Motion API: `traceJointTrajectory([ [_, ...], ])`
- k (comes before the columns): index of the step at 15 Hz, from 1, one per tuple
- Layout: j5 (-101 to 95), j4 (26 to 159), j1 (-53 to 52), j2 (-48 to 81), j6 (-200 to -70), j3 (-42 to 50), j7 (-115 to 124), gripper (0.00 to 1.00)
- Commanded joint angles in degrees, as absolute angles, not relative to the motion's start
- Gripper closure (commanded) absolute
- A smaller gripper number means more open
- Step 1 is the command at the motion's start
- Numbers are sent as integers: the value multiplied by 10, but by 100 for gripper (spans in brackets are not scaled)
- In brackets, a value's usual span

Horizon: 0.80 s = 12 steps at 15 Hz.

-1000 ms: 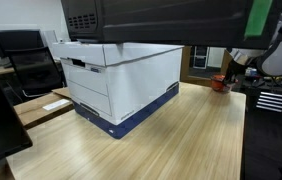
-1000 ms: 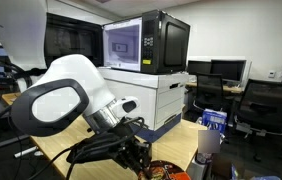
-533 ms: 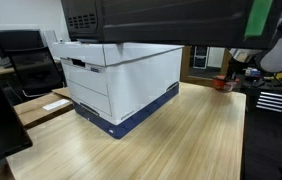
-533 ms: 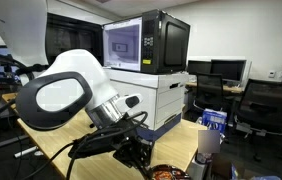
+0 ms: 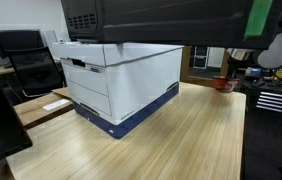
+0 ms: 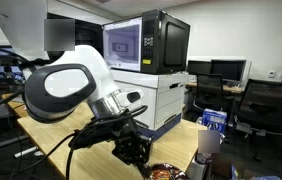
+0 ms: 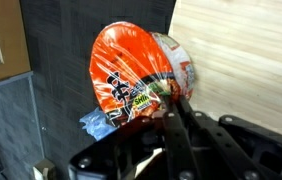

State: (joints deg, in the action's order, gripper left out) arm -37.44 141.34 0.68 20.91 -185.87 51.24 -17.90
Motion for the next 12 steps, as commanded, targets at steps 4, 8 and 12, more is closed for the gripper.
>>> traceJointTrajectory([
  [4, -393, 1444, -91, 110, -1751, 581, -177, 96],
  [8, -422, 1451, -144, 63, -1726, 624, -173, 96],
  [12, -494, 1445, -185, 60, -1771, 677, -146, 96],
])
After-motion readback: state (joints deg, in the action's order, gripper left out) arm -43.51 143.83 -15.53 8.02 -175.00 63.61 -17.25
